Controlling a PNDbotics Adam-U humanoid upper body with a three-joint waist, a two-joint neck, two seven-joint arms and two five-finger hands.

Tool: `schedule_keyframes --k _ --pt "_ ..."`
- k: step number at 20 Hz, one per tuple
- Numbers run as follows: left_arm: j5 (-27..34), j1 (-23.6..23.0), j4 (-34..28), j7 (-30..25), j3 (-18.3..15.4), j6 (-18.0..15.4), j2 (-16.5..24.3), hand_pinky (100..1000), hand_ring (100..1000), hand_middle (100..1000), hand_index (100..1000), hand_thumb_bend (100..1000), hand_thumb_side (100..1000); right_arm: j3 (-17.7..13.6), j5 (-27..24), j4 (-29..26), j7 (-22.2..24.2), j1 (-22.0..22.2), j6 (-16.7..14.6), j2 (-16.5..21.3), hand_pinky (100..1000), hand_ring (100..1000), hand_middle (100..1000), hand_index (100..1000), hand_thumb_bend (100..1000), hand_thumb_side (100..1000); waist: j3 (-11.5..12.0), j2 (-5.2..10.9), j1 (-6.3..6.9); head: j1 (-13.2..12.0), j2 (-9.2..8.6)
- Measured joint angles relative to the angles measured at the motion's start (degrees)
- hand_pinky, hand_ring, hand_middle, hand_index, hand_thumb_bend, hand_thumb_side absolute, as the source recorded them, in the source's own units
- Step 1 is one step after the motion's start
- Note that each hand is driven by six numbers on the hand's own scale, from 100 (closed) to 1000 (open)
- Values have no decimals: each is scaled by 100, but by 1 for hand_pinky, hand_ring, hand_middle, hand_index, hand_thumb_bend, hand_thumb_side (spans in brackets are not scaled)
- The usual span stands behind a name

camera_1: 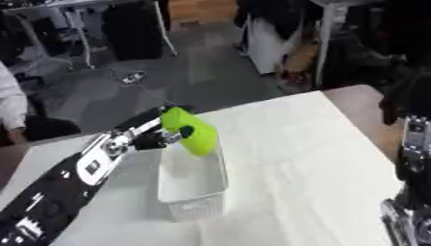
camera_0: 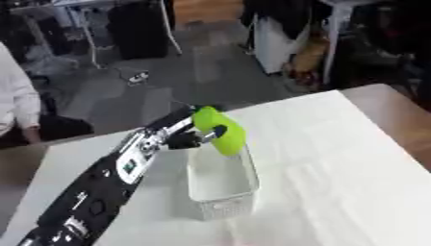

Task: Pick up objects on the table and place them in the box.

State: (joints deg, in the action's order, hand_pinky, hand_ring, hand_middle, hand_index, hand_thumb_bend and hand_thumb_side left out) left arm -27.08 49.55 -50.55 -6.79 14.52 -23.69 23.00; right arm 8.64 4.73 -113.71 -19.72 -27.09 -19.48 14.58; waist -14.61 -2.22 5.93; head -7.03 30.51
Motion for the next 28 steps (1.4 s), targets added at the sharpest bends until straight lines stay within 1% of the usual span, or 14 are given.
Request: schedule_keyframes --k 4,8,10,15,16,20,21,22,23,24,25,26,27,28 --pt "16 31 32 170 -6 17 1 856 1000 1000 1000 248 1000 -1 5 0 -1 0 1 1 114 300 298 313 357 468 34 0 -1 1 1" --pt "16 40 33 186 -6 37 1 837 1000 1000 1000 239 1000 -2 7 0 -5 1 2 2 113 300 298 313 357 468 75 -3 -4 1 1" --pt "17 40 33 185 -6 41 3 830 1000 1000 1000 239 1000 -3 8 0 -6 1 3 2 112 299 298 313 356 469 128 -29 -8 1 2" --pt "61 17 32 224 -33 72 11 818 1000 1000 1000 239 1000 -1 13 0 -10 3 14 3 110 299 297 313 343 478 357 -116 -28 -1 23" --pt "64 -4 32 232 -41 80 12 818 1000 1000 1000 240 1000 -1 18 0 -10 4 15 3 110 299 297 313 354 471 385 -129 -32 -1 40" --pt "73 -12 33 239 -42 89 28 817 1000 1000 1000 247 1000 -1 24 0 -11 4 15 2 109 299 297 313 353 471 439 -164 -44 -1 53" --pt "84 -12 33 237 -43 91 33 848 1000 1000 1000 266 1000 -1 24 0 -11 4 16 1 108 299 297 313 353 472 454 -181 -51 0 54" --pt "91 -12 35 228 -43 98 41 841 1000 1000 1000 264 1000 -1 24 0 -9 4 17 -2 108 299 297 313 353 472 460 -195 -64 0 56" --pt "92 -11 36 216 -44 109 54 916 1000 1000 1000 306 1000 -1 24 0 -4 4 23 -2 108 299 297 313 353 471 460 -202 -77 0 58" --pt "92 -11 47 201 -45 118 59 903 1000 1000 1000 296 1000 -1 24 0 -1 4 25 -5 108 299 297 313 353 471 468 -205 -83 0 58" --pt "84 -11 62 173 -46 127 60 1000 1000 1000 1000 470 1000 -1 24 0 0 4 27 -5 108 299 297 313 352 471 472 -205 -84 0 58" --pt "60 -8 70 132 -46 127 60 1000 1000 1000 1000 470 1000 -1 24 0 2 4 28 -6 108 299 297 313 352 471 472 -205 -84 0 59" --pt "37 -1 72 87 -53 119 60 1000 1000 1000 1000 567 1000 -1 24 0 7 4 33 -6 109 299 297 312 352 471 471 -205 -84 0 59" --pt "11 8 75 45 -69 100 60 1000 1000 1000 1000 576 1000 -1 24 0 9 4 35 -6 109 299 297 312 352 471 467 -205 -84 0 59"
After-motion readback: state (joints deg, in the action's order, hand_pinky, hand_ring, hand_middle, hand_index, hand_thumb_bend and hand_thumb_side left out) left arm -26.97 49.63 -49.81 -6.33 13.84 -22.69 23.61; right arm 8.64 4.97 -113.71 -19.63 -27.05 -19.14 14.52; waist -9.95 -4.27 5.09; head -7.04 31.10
